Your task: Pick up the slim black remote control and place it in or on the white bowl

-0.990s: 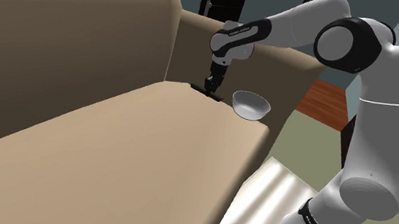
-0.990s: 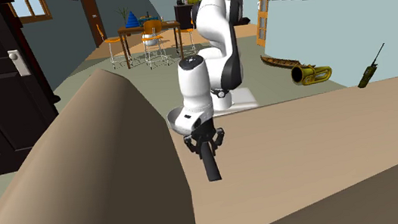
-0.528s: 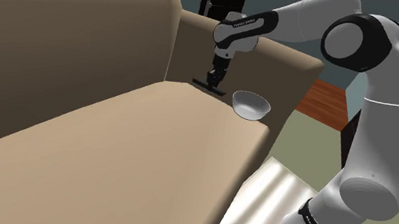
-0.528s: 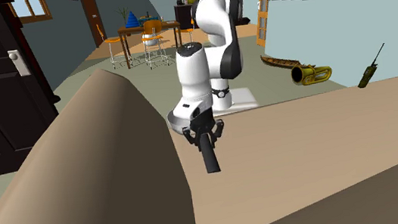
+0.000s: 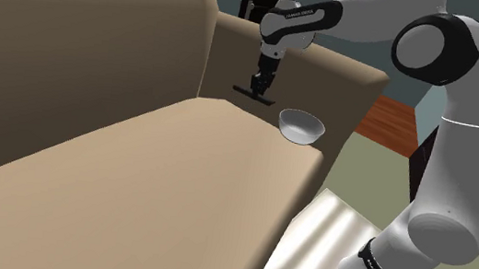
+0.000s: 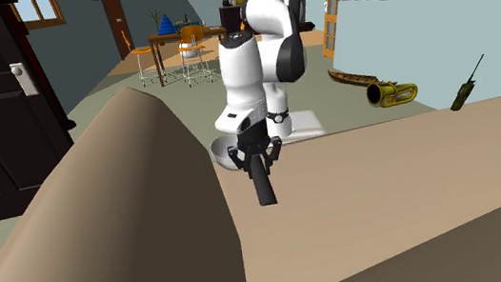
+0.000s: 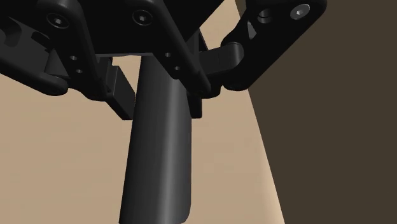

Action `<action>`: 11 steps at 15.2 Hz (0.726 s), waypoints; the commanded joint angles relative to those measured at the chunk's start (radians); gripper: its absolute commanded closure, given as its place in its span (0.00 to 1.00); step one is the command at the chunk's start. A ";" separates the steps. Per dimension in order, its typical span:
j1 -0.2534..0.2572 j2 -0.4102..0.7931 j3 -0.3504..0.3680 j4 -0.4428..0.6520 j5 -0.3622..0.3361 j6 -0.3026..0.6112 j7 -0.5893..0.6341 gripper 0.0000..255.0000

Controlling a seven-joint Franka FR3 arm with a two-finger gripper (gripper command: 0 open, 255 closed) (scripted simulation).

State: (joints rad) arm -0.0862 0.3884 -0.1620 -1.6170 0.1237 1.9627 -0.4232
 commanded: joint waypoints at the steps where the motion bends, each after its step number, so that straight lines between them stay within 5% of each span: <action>1: -0.001 -0.005 -0.001 0.019 -0.002 -0.025 0.001 1.00; 11: -0.003 -0.030 -0.004 0.119 -0.009 -0.148 0.012 1.00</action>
State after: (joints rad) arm -0.0891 0.3625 -0.1660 -1.5099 0.1153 1.8304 -0.4136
